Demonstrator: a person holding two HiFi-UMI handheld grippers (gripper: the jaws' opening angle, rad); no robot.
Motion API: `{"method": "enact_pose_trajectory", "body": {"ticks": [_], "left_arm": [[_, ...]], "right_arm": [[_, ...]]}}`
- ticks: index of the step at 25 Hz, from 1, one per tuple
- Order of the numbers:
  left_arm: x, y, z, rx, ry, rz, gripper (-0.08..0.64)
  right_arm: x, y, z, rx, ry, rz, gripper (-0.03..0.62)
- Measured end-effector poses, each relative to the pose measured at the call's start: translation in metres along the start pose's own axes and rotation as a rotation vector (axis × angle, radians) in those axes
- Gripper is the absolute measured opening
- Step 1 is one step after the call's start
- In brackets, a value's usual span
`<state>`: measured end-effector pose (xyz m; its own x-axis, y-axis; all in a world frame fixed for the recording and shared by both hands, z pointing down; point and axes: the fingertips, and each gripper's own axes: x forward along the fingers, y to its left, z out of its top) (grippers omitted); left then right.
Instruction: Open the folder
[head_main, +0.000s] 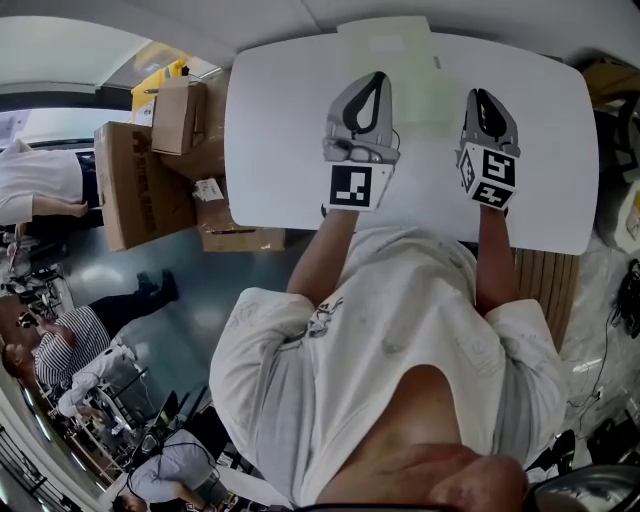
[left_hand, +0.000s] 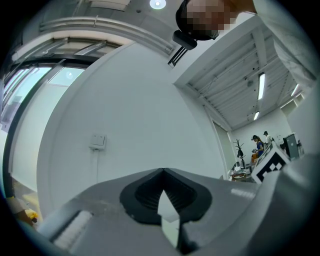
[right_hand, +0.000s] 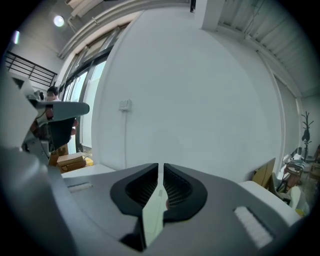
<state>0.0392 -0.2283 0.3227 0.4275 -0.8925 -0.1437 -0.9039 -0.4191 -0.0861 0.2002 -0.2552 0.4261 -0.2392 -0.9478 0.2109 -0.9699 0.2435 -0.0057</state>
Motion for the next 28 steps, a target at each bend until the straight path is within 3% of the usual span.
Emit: {"method": "enact_pose_trajectory", "body": {"ticks": [13,17,28], "left_arm": [[0.000,-0.002,-0.017,-0.003,0.027,-0.008,-0.006],[0.000,0.000,-0.019,-0.005,0.033,0.000,-0.006],[0.001,0.008,-0.029,-0.003,0.052,0.006,-0.006]], "right_arm": [[0.020,0.013,-0.109,0.073,0.264,0.059,0.112],[0.025,0.019,-0.132,0.108,0.325,0.082,0.150],[0.036,0.027,-0.181,0.205,0.459,0.083,0.176]]}}
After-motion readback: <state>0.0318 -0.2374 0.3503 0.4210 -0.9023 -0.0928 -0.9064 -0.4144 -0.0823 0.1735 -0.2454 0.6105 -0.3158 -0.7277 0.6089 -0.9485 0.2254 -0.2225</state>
